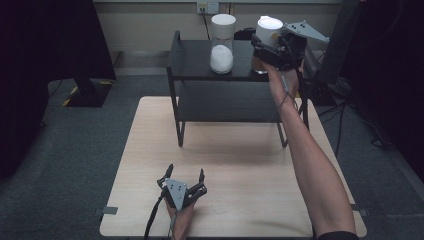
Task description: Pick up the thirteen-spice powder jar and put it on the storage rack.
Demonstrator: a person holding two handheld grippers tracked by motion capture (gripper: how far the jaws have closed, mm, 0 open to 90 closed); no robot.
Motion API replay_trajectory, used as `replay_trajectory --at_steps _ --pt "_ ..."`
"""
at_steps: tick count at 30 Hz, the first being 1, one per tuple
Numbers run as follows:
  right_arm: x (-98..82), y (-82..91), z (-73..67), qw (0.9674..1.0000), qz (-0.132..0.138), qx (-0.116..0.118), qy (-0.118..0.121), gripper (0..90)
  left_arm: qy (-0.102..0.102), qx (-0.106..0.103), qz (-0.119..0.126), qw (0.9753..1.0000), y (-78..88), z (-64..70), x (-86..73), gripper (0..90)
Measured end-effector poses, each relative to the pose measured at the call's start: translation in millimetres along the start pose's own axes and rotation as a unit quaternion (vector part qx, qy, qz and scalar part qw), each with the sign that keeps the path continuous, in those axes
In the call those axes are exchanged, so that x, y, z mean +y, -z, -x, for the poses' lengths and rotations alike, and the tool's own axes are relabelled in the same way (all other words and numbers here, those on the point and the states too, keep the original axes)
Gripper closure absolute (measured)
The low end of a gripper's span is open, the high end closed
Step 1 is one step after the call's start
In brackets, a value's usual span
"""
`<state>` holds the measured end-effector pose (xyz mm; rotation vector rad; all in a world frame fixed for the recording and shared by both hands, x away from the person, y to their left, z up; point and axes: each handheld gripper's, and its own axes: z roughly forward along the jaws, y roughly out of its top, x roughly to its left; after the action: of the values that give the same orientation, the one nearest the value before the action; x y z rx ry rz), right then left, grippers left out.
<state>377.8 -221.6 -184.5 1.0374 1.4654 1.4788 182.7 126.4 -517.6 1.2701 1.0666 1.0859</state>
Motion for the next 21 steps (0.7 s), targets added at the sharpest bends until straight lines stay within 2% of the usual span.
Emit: replay_trajectory --at_steps 2,7,11,21 --pt "-4.6 1.6 -1.5 0.9999 0.005 -0.008 -0.004 7.9 0.0 0.0 0.0 1.0 -0.1 0.0 0.0 0.1" --pt "-7.8 6.6 -0.5 0.9999 0.013 -0.005 -0.001 0.0 0.0 0.0 0.0 1.0 -0.1 0.0 0.1 0.1" --pt "-6.4 11.5 -0.7 0.9999 0.013 -0.006 -0.005 0.0 0.0 0.0 0.0 1.0 -0.1 0.1 0.0 0.1" --pt "-13.9 34.0 -4.6 0.9995 0.031 0.002 0.004 0.0 0.0 0.001 0.0 1.0 0.0 0.4 0.1 0.2"
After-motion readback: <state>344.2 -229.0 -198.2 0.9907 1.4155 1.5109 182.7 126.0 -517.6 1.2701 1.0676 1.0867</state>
